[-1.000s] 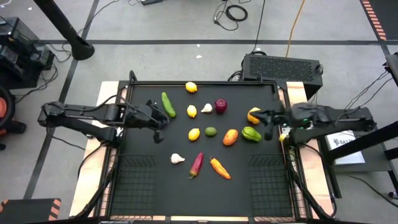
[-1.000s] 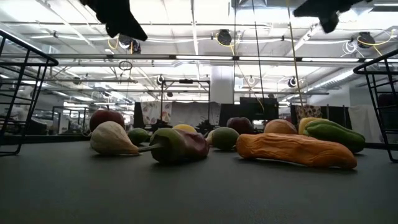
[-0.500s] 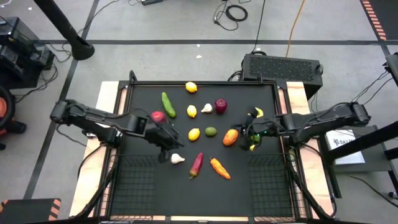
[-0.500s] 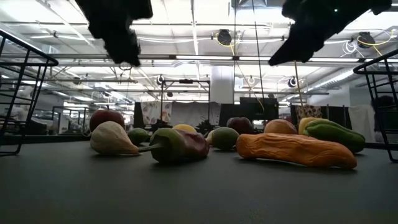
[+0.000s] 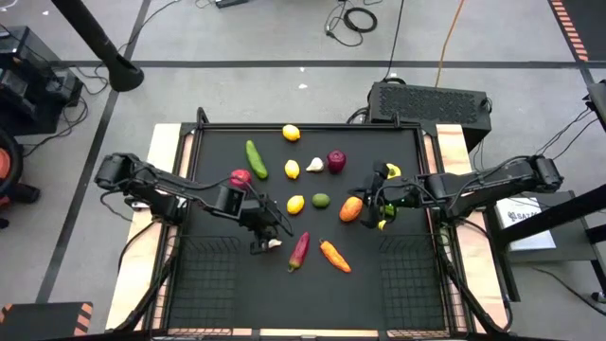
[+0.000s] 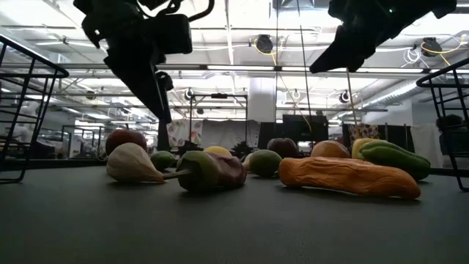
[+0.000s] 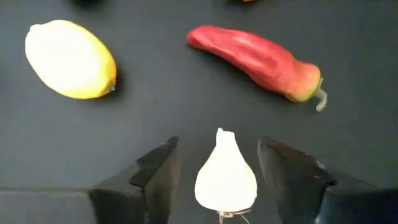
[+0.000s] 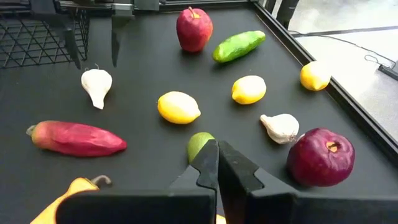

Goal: Sort produce into baskets
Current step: Put the bottom garlic into the bottom left basket

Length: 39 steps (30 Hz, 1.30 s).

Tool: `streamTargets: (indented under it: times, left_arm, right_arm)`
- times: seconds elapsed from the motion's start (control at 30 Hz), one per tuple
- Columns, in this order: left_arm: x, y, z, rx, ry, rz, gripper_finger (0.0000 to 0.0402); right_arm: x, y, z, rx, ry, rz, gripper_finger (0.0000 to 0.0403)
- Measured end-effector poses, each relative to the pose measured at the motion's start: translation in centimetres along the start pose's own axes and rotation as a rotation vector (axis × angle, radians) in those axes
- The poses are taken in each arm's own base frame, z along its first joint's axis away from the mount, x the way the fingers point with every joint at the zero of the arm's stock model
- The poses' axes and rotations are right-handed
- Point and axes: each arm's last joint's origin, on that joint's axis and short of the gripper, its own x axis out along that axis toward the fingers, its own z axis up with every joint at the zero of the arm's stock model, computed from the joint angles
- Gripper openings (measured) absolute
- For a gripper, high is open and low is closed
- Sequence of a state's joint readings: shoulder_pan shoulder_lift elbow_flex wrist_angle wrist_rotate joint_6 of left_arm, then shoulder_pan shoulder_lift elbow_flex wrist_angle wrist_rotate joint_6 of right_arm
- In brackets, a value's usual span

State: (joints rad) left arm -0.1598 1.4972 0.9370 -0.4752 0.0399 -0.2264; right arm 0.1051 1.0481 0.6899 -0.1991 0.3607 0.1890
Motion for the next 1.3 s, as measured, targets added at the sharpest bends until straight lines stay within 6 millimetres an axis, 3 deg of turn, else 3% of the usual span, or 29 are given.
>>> streamTargets:
  times: [0.33, 0.53, 0.73, 1.0, 1.3]
  left_arm:
    - [3.3, -0.8, 0.7, 0.075, 0.106, 0.003, 0.0289]
    - [3.3, -1.5, 1.2, 0.125, 0.220, 0.097, 0.0291]
    - [3.1, -1.8, 1.2, 0.120, 0.252, 0.059, 0.0291]
    - [4.9, -1.7, 0.6, 0.126, 0.313, 0.059, 0.0291]
    - [5.3, -1.6, 0.0, 0.136, 0.382, 0.066, 0.0291]
  right_arm:
    - [0.0, 0.0, -0.1, -0.013, 0.005, -0.001, 0.0000]
    - [0.0, 0.0, -0.1, -0.023, 0.013, -0.002, 0.0000]
    - [0.0, 0.0, -0.1, -0.023, 0.013, -0.002, 0.0000]
    - [0.0, 0.0, -0.1, -0.023, 0.013, -0.002, 0.0000]
    - [0.0, 0.0, -0.1, -0.024, 0.014, -0.002, 0.0000]
